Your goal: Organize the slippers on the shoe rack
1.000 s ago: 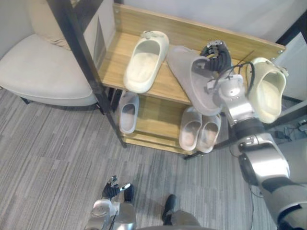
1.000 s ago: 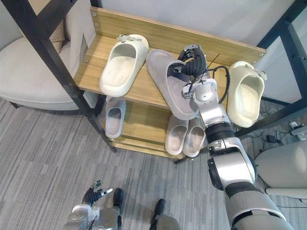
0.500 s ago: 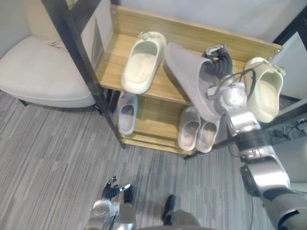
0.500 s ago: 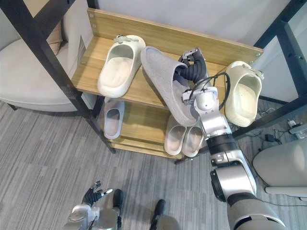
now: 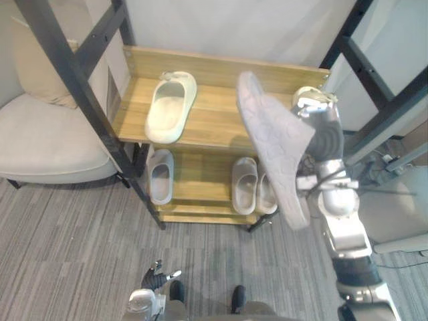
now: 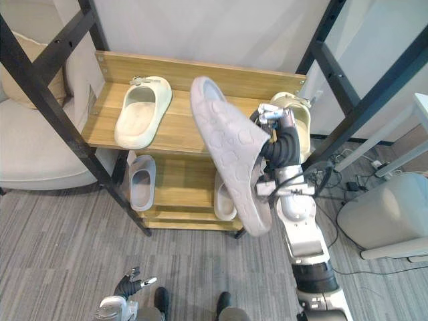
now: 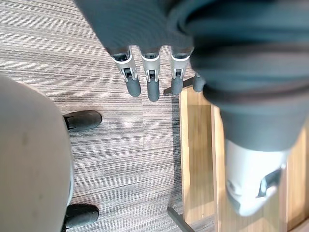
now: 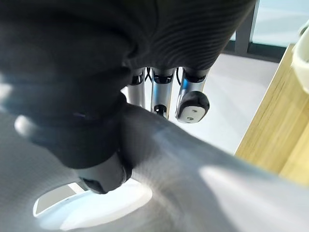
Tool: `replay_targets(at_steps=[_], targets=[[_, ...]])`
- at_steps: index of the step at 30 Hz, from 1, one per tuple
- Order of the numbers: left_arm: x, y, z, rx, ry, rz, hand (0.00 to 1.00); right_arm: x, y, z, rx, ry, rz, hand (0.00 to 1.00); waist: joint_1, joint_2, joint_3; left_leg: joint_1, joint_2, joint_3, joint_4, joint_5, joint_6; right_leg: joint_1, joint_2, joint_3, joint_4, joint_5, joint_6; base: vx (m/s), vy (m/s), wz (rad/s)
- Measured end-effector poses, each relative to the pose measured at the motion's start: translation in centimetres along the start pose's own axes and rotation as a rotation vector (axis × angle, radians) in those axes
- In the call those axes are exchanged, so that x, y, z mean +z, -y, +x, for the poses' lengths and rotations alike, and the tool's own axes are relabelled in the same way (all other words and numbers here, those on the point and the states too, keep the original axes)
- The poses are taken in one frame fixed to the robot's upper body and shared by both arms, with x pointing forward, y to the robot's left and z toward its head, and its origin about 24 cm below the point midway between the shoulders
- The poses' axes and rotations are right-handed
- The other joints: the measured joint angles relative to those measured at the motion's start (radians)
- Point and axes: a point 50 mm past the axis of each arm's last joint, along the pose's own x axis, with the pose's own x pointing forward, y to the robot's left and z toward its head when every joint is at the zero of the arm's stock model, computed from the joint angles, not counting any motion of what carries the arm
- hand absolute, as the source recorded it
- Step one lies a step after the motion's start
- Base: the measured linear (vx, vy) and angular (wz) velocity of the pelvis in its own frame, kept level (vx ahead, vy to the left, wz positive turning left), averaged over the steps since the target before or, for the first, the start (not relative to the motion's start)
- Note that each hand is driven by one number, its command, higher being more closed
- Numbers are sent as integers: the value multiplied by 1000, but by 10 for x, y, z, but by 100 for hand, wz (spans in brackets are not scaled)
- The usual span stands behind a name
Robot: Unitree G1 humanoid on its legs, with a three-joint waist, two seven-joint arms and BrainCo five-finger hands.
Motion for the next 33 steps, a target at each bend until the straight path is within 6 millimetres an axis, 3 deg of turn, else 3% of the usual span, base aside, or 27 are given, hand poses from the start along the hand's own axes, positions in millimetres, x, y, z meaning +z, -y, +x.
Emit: replay_targets(at_steps=[6,9,10,11,12,13,16,20,22,29,31,33], targets=[[-7,7,-2,-41,-23,25,0,-16,-29,-33,149,-132,45,100,-5,28,-15,58,0,26,7,-14,-5,43,0,29,4,-6,4,-26,-2,-13],[-2,8,0,-49,-9,34,0,-28,-48,-44,250,-196,56,100,-3,39,-10,-37,20,35,150,-78,-5,-30,-8,43,84,-50,-4,-97,-55,-8],[4,11,2,-58,8,44,0,-37,-52,-49,279,-240,58,100,-1,51,5,-112,40,24,279,-131,-7,-69,-6,40,144,-62,-11,-101,-42,9],[11,14,4,-71,30,56,0,-46,-54,-52,300,-278,53,100,1,79,27,-186,65,13,408,-176,-1,-109,3,35,209,-84,-15,-101,-42,8],[13,15,4,-75,35,59,0,-47,-55,-52,304,-284,51,100,2,84,31,-199,71,10,430,-184,0,-118,5,34,226,-88,-16,-100,-1,6],[22,21,7,-91,60,70,0,-54,-57,-52,326,-307,37,100,1,108,57,-266,89,-4,521,-218,1,-172,8,35,313,-122,-20,-114,3,9],[48,20,13,-93,139,74,0,-59,-60,-34,364,-288,-7,100,5,114,142,-375,107,-24,650,-268,-8,-302,-7,34,485,-208,-27,-181,-30,8],[78,20,16,-94,238,57,0,-53,-63,-3,378,-201,-68,100,33,110,206,-497,133,-39,724,-276,-9,-424,-21,1,589,-226,-50,-168,-43,-3],[97,18,16,-86,309,38,0,-48,-62,20,356,-142,-111,100,43,110,246,-579,131,-53,803,-291,-18,-513,-53,-16,709,-274,-58,-98,-44,16],[141,5,15,6,475,-23,0,-37,-42,77,282,-53,-265,100,54,114,277,-834,139,-130,1037,-341,-26,-737,-109,-64,978,-377,-94,-50,-32,19],[167,6,11,4,561,-38,0,-20,-32,104,214,15,-307,100,57,118,296,-947,149,-160,1162,-381,-24,-829,-129,-77,1095,-419,-99,-71,11,7],[179,5,9,16,602,-69,0,-11,-27,113,172,49,-303,100,63,119,315,-987,154,-174,1213,-398,-26,-862,-133,-76,1143,-440,-99,-84,26,3]])
